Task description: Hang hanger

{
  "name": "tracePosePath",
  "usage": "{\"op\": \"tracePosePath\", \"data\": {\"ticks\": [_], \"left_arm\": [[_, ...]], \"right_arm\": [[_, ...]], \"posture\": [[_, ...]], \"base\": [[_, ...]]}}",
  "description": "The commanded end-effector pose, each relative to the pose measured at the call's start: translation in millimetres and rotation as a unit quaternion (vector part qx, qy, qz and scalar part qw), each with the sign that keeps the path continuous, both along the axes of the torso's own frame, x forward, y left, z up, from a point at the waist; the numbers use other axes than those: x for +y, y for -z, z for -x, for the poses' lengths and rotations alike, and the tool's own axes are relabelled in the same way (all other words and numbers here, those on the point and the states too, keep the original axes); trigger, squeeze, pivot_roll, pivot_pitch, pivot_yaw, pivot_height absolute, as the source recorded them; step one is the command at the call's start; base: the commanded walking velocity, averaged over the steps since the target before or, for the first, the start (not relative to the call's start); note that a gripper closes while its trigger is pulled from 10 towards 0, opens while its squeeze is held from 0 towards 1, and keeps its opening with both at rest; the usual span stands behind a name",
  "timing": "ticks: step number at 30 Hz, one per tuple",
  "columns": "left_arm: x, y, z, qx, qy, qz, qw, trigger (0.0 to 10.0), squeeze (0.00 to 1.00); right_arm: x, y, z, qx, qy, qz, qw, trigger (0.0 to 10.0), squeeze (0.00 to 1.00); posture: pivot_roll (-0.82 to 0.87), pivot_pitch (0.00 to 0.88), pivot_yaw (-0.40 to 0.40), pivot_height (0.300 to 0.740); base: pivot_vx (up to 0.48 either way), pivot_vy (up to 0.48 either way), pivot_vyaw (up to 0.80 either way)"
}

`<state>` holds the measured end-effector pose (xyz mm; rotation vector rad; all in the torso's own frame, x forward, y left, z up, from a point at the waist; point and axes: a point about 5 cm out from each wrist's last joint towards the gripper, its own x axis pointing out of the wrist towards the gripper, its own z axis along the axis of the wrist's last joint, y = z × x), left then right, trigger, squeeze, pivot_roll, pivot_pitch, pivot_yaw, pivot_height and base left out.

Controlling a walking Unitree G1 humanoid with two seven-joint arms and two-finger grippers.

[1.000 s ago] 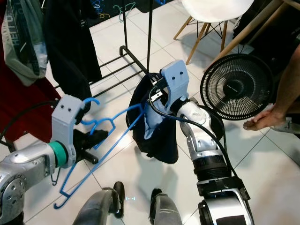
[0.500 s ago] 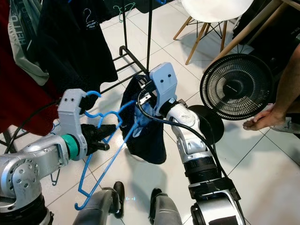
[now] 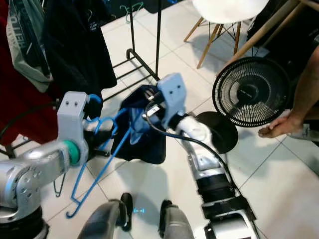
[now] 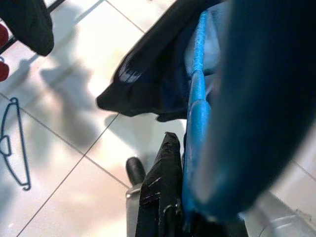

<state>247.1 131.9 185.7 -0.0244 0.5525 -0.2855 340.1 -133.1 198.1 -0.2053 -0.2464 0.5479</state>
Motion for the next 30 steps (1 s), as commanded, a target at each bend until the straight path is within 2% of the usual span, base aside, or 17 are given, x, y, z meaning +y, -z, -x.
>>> {"op": "tracePosePath", "data": {"ticks": [1, 4, 8, 14, 17, 21, 22, 23, 27, 30], "left_arm": [[0.9, 0.3, 5.9, 0.005, 0.008, 0.001, 1.000, 10.0, 0.00], [-0.3, -3.4, 5.2, 0.000, 0.008, 0.009, 1.000, 10.0, 0.00], [-6.1, -7.3, 1.2, -0.011, 0.008, 0.020, 1.000, 10.0, 0.00], [-28.7, -14.6, -3.8, -0.025, 0.021, 0.056, 0.998, 10.0, 0.00], [-31.0, -15.2, -3.9, -0.026, 0.023, 0.059, 0.998, 10.0, 0.00], [-42.3, -19.1, -7.9, -0.030, 0.030, 0.076, 0.996, 10.0, 0.00], [-42.3, -19.1, -7.9, -0.030, 0.030, 0.076, 0.996, 10.0, 0.00], [-44.1, -20.6, -8.5, -0.032, 0.031, 0.081, 0.996, 10.0, 0.00], [-44.7, -21.1, -8.7, -0.033, 0.030, 0.082, 0.996, 10.0, 0.00], [-49.4, -23.6, -13.2, -0.037, 0.021, 0.091, 0.995, 10.0, 0.00]], "right_arm": [[-10.4, 2.2, -0.2, -0.002, 0.019, 0.002, 1.000, 10.0, 0.00], [-14.3, 1.7, -0.5, -0.002, 0.024, 0.005, 1.000, 10.0, 0.00], [-9.4, 1.8, 0.3, -0.001, 0.018, 0.003, 1.000, 10.0, 0.00], [16.6, 3.0, 3.4, 0.002, -0.013, -0.018, 1.000, 10.0, 0.00], [20.0, 3.2, 4.0, 0.002, -0.018, -0.021, 1.000, 10.0, 0.00], [52.9, 0.8, 11.0, 0.008, -0.047, -0.058, 0.997, 10.0, 0.00], [52.9, 0.8, 11.0, 0.008, -0.047, -0.058, 0.997, 10.0, 0.00], [61.2, 1.5, 14.3, 0.013, -0.055, -0.068, 0.996, 10.0, 0.00], [63.5, 2.0, 15.4, 0.016, -0.056, -0.071, 0.996, 10.0, 0.00], [79.4, 5.8, 24.0, 0.037, -0.065, -0.105, 0.992, 10.0, 0.00]], "posture": [[0.03, 0.204, 0.077, 0.740], [0.03, 0.204, 0.076, 0.740], [0.03, 0.201, 0.075, 0.740], [0.03, 0.200, 0.076, 0.740], [0.03, 0.200, 0.076, 0.740], [0.03, 0.197, 0.075, 0.740], [0.03, 0.197, 0.075, 0.740], [0.03, 0.198, 0.074, 0.740], [0.03, 0.198, 0.074, 0.740], [0.02, 0.201, 0.069, 0.740]], "base": [[0.000, 0.000, 0.00], [0.000, 0.000, 0.00], [0.000, 0.000, 0.00], [0.000, 0.000, 0.00], [0.000, 0.000, 0.00], [0.000, 0.000, 0.00], [0.000, 0.000, 0.00], [0.000, 0.000, 0.00], [0.000, 0.000, 0.00], [0.000, 0.000, 0.00]]}}
